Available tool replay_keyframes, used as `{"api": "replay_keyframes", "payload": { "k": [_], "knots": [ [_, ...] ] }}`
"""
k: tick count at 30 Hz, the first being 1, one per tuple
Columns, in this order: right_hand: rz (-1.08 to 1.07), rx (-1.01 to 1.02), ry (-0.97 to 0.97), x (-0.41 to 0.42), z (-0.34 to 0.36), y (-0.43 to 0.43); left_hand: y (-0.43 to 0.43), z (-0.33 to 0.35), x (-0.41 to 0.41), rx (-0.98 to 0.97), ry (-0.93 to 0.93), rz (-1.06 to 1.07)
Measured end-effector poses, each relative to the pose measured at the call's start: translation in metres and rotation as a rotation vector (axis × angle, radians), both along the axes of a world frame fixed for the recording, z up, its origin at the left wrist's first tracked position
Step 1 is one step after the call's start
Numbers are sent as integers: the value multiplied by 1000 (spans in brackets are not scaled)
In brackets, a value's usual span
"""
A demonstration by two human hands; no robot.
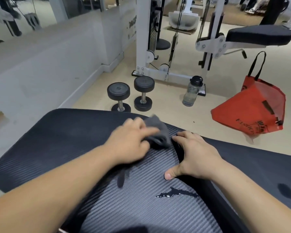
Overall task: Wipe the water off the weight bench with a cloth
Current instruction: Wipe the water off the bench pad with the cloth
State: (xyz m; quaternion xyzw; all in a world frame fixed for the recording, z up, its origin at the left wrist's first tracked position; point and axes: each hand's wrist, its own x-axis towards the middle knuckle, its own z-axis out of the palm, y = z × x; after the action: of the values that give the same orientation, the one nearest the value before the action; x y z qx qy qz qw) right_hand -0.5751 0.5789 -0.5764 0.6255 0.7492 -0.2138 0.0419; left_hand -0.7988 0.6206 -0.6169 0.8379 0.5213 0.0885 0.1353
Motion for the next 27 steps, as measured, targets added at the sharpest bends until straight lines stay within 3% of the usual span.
{"api": "replay_keyframes", "payload": {
  "k": [3,5,7,9,13,14,16,18,20,25,27],
  "knots": [
    [-14,-9,15,3,-1,-2,18,3,-26,14,153,378],
    [-11,-9,4,3,1,-2,-5,10,-19,-33,182,308],
    [-5,-7,-1,2,2,-1,-44,12,-11,-52,86,78],
    [6,-15,-15,1,5,0,-56,8,-26,-66,14,9],
    [39,55,2,-8,10,-7,-44,4,-67,-33,87,513],
    [84,110,-9,-14,11,-12,-57,4,-66,-33,129,559],
    [193,181,-23,-30,12,-23,-99,6,-52,-12,146,460],
    [249,149,-2,-41,11,-33,-142,9,-47,-18,91,256],
    [253,118,-1,-44,9,-42,-142,9,-64,-48,72,190],
    [247,151,-27,-31,5,-55,-134,4,-58,0,97,758],
    [236,175,-24,-30,3,-56,-162,2,-23,90,110,686]
  ]
}}
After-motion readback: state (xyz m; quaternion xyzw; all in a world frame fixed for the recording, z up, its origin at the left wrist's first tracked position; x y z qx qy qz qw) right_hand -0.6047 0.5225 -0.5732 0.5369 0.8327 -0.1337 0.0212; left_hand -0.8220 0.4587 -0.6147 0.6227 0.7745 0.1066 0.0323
